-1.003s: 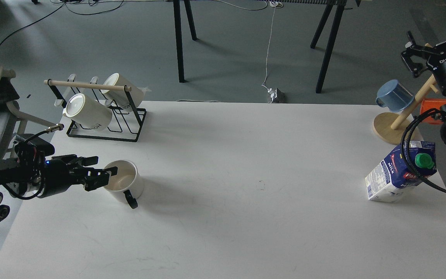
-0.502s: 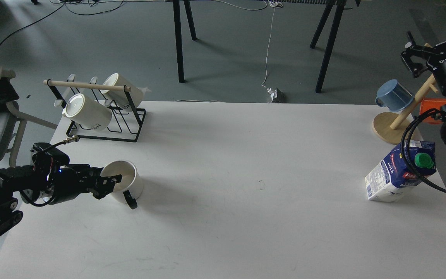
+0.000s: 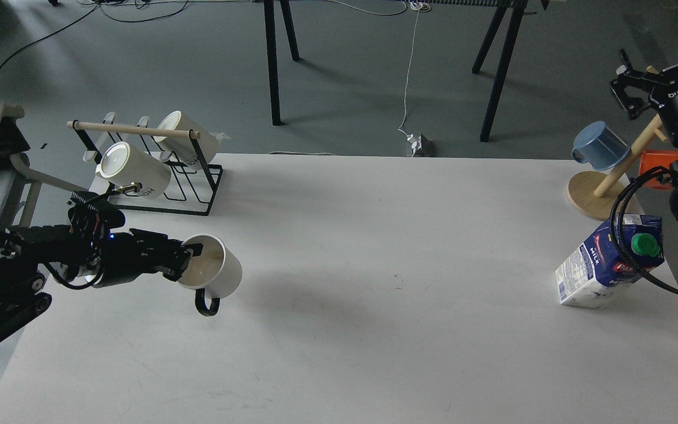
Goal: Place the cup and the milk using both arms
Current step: 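Carry the white mug with the left gripper toward the table center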
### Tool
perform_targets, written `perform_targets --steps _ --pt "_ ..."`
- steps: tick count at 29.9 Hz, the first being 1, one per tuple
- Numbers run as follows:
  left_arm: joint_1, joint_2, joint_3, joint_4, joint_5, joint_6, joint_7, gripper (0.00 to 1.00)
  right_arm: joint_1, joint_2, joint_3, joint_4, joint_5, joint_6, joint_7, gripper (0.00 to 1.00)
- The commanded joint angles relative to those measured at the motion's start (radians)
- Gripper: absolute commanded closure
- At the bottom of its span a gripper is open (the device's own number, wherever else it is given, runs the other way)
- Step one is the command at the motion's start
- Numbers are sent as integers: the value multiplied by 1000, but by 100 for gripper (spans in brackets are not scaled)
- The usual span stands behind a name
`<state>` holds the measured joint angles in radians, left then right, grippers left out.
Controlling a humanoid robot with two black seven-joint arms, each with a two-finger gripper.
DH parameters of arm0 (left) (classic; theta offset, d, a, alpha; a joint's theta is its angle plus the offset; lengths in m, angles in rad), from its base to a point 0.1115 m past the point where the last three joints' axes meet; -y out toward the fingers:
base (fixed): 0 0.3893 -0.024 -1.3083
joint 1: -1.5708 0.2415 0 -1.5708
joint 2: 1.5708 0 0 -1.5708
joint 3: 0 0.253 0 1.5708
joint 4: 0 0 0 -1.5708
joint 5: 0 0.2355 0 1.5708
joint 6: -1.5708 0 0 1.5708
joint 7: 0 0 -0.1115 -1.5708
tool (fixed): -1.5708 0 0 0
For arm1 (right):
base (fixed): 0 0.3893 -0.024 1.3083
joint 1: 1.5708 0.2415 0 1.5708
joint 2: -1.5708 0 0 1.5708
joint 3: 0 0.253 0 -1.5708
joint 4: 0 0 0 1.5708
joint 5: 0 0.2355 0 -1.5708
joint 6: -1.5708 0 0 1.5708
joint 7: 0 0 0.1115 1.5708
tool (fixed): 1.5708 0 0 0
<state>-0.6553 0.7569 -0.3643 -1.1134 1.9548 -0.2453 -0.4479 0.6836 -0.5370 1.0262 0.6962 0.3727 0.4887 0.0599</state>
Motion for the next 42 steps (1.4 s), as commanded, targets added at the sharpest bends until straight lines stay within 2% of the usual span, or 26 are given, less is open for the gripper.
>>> perform_targets --steps 1,5,8,13,16,23,34,40,42 --pt "-88 -57 2 -68 12 -104 37 92 -1 0 0 0 0 0 0 1" --pt "-167 -200 4 -66 76 -196 52 92 -4 -11 5 -3 0 0 0 1" --pt "-181 -319 2 -60 171 -243 54 92 -4 -32 11 -4 0 0 0 1" --pt "-184 -566 2 -36 227 -243 61 92 -6 -67 11 -4 0 0 0 1" --pt "-182 -640 4 6 227 -243 87 92 -4 -86 14 -6 0 0 0 1" --pt "-184 -717 28 89 227 -243 86 92 -4 -103 28 -4 0 0 0 1" --pt "-184 -734 39 185 227 -243 91 89 -6 -97 28 -1 0 0 0 1" --pt "-184 -735 56 188 227 -243 92 81 -6 -98 28 0 0 0 0 1" --pt "-185 -735 56 188 227 -243 92 72 -6 -98 28 0 0 0 0 1"
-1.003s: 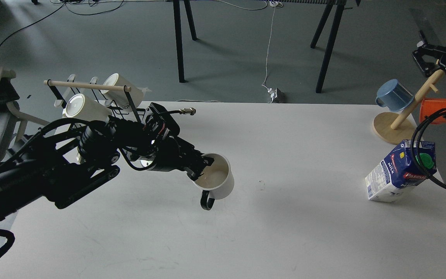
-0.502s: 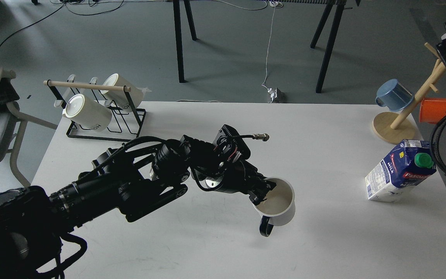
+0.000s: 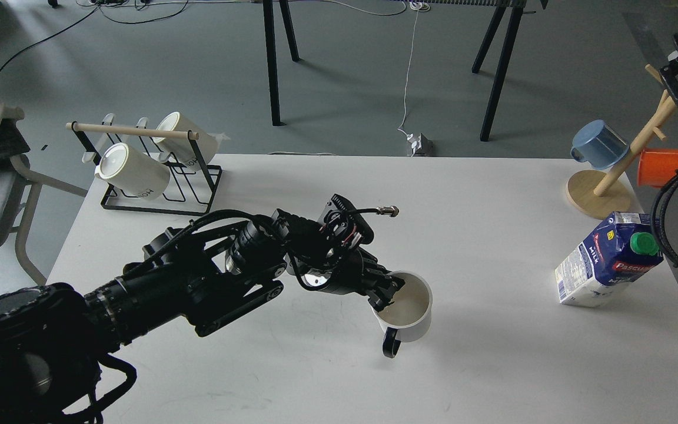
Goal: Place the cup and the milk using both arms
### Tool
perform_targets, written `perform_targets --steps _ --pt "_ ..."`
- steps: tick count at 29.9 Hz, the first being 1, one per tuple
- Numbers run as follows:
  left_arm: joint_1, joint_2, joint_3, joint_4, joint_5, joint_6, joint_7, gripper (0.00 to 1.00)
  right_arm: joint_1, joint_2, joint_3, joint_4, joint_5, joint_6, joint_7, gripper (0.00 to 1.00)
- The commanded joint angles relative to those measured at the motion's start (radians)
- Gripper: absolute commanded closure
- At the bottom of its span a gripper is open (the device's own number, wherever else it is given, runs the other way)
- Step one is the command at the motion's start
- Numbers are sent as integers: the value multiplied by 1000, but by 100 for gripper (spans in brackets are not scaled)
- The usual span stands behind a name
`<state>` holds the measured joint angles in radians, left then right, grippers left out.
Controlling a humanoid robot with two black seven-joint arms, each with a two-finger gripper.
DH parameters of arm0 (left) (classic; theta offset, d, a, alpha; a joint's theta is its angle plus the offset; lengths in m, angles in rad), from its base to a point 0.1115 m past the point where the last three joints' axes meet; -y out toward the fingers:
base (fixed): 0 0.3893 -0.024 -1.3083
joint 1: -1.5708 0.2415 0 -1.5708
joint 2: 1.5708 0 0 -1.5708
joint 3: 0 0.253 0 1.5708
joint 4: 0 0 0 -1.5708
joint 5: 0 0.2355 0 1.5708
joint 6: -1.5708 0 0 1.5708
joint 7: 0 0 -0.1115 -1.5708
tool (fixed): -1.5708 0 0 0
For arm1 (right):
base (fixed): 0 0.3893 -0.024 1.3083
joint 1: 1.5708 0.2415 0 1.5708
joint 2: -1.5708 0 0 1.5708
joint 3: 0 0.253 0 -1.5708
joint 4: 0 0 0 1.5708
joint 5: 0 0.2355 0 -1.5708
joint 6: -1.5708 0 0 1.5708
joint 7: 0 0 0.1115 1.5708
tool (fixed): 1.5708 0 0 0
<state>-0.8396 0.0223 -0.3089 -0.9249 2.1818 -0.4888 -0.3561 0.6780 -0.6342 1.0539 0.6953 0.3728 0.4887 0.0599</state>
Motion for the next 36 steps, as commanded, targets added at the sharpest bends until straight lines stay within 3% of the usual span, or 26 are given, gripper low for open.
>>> perform_targets --steps 1,6,10,15,21,25,29,36 --pt "-1 -1 -1 0 0 0 0 67 0 -1 0 1 0 0 0 1" --pt "-6 2 -7 -12 0 0 -7 41 -2 -2 0 1 0 0 0 1" --pt "-22 30 -48 -31 0 0 -15 38 -5 -4 0 3 2 0 -2 1" --pt "-50 91 -257 -49 -46 0 -14 37 -5 -28 0 13 8 0 -5 1" --pt "-64 154 -518 -42 -601 0 -12 18 -72 -100 3 153 12 0 -6 1" --pt "-62 211 -553 -22 -1013 53 -14 1 -167 -186 12 292 44 0 -5 1" --pt "-62 245 -556 44 -1365 168 -15 1 -291 -295 27 413 113 0 -5 1" --pt "-61 274 -552 176 -1715 174 -14 0 -584 -401 49 483 310 0 0 1"
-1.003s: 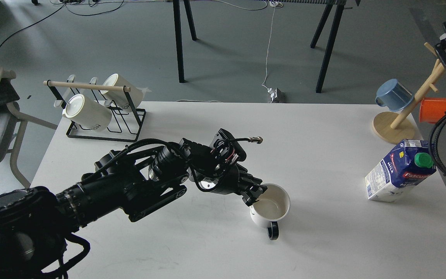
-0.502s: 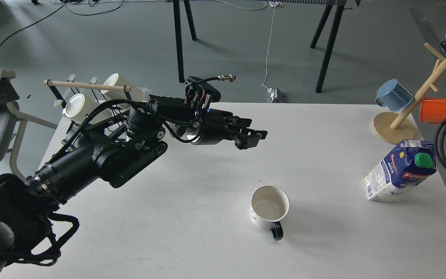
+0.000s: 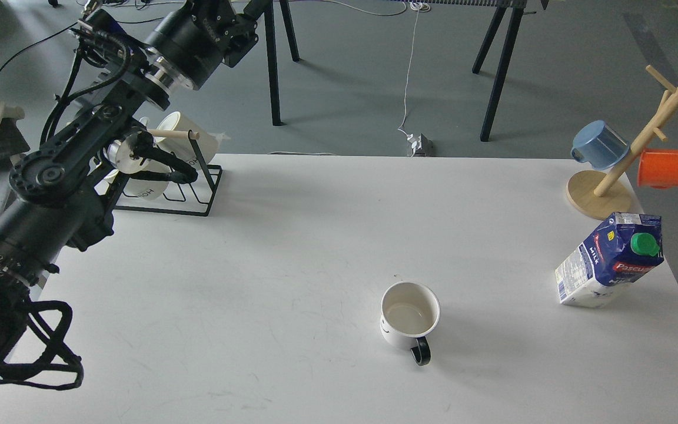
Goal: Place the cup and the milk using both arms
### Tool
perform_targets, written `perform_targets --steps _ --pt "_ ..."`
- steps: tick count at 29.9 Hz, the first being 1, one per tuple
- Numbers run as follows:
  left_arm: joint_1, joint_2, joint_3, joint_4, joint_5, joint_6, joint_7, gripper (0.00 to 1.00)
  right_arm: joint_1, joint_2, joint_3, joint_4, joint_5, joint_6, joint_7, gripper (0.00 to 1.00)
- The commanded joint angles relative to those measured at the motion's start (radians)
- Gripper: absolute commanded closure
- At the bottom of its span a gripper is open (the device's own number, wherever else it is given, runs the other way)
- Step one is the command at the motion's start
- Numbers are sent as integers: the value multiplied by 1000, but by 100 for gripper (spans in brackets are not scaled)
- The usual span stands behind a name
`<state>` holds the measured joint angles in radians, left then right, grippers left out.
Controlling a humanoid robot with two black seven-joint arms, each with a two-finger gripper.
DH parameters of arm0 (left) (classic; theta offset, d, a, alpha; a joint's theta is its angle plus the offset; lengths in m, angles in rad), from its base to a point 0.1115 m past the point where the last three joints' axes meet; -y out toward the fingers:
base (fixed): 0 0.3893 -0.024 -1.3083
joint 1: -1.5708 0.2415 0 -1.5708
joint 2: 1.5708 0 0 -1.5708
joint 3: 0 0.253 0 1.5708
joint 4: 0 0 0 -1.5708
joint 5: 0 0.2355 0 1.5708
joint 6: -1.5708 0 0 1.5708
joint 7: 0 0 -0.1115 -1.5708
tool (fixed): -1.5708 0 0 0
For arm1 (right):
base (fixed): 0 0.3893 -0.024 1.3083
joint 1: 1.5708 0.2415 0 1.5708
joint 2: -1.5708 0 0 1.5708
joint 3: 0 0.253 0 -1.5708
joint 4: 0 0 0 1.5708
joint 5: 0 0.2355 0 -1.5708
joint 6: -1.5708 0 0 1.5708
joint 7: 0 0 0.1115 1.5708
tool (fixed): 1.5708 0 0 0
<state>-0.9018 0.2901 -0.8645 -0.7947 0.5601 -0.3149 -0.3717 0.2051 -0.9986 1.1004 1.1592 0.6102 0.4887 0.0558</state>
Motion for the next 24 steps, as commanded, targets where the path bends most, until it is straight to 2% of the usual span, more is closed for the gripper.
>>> perform_targets --steps 1,11,18,24 --pt "1 7 4 52 -95 -1 2 0 -143 -44 4 20 88 0 4 1" --pt "1 43 -1 55 -104 -7 2 0 -421 -97 3 17 172 0 30 1" --pt "4 47 4 55 -103 -1 2 0 -618 14 -4 85 161 0 62 1" --pt "6 47 4 55 -103 3 2 0 -644 110 9 109 158 0 65 1"
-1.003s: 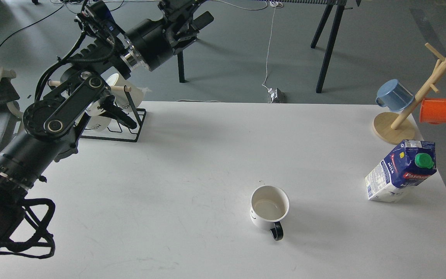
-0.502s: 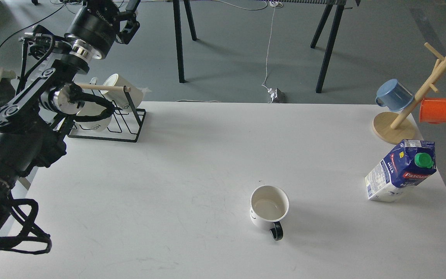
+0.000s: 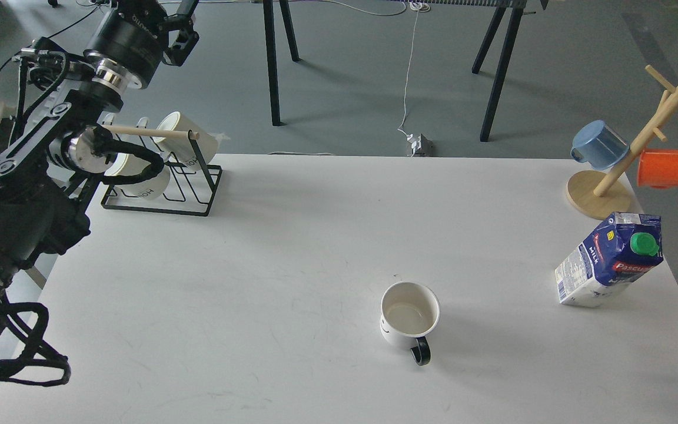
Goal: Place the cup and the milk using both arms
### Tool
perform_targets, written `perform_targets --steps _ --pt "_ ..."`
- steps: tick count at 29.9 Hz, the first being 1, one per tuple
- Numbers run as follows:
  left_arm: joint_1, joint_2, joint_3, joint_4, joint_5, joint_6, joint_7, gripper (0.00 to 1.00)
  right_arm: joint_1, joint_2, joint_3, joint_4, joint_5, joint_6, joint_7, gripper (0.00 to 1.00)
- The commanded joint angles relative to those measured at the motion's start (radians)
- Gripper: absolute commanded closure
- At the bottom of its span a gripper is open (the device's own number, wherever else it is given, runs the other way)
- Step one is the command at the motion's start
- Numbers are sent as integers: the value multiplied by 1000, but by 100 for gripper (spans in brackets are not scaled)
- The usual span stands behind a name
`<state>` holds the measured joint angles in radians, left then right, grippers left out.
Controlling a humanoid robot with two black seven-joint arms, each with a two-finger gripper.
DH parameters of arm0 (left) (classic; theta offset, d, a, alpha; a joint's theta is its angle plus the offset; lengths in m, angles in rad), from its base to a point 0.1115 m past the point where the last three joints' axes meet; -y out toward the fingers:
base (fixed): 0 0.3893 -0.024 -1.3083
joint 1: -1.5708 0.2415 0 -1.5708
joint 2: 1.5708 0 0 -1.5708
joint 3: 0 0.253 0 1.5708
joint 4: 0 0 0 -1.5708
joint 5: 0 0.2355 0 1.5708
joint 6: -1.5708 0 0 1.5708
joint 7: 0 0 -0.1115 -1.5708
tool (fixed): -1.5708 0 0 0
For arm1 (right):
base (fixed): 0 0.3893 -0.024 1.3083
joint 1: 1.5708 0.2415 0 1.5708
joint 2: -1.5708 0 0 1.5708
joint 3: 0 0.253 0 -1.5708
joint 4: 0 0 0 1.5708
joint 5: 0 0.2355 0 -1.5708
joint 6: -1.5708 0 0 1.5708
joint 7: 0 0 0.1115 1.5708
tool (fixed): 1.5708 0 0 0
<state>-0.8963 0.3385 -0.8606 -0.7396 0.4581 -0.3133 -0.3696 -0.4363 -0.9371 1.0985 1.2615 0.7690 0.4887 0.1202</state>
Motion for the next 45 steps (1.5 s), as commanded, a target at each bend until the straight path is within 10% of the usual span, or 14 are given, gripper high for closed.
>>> perform_targets --steps 1,45 --pt "0 -1 0 0 -1 2 0 0 1 70 14 7 0 0 1 1" --pt "5 -3 9 19 5 6 9 0 206 432 75 16 -171 0 35 8"
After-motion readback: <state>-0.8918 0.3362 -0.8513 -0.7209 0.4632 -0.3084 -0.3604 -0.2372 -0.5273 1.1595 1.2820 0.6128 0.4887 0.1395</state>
